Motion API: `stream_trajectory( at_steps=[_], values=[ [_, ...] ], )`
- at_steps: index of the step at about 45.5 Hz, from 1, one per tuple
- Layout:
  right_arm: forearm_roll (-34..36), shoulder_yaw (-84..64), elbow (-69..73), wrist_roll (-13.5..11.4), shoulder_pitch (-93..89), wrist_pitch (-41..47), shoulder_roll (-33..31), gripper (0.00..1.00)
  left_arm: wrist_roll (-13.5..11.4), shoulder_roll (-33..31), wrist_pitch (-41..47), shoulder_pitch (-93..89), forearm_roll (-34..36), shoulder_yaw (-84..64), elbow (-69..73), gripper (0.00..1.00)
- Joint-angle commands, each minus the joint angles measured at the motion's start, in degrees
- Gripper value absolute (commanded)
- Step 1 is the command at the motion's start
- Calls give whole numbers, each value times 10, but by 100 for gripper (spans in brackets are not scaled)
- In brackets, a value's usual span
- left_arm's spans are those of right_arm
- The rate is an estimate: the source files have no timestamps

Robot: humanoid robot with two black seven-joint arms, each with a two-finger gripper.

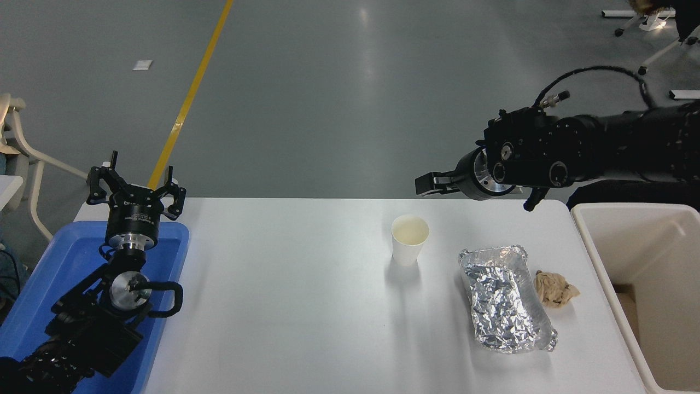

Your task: Pick up paper cup place in dustbin

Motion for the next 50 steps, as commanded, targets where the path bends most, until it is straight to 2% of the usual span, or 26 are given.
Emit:
stream_trajectory(
  at_steps=[1, 16, 23, 27, 34, 35, 36, 38, 39, 50],
  values=[
    [-1, 29, -73, -1, -104, -39, 35, 100, 0, 0, 0, 0, 1, 0, 0, 99],
    [-17, 45, -131, -5, -186, -42, 36, 100, 0, 0, 0, 0, 1, 0, 0, 99],
    [-19, 56, -135, -31, -198, -55, 36, 77, 0, 0, 0, 0, 0, 0, 0, 99],
    [-20, 57, -138, -42, -199, -58, 36, 57, 0, 0, 0, 0, 0, 0, 0, 99],
    [-13, 57, -139, -52, -201, -58, 36, 50, 0, 0, 0, 0, 0, 0, 0, 99],
    [-12, 57, -139, -53, -201, -58, 36, 45, 0, 0, 0, 0, 0, 0, 0, 99],
    [-11, 57, -139, -53, -201, -58, 36, 35, 0, 0, 0, 0, 1, 0, 0, 99],
    [-12, 58, -139, -53, -201, -58, 36, 4, 0, 0, 0, 0, 1, 0, 0, 99],
    [-13, 58, -139, -53, -201, -58, 36, 0, 0, 0, 0, 0, 0, 0, 0, 99],
    [-11, 57, -122, -61, -181, -55, 36, 0, 0, 0, 0, 0, 1, 0, 0, 99]
  ],
)
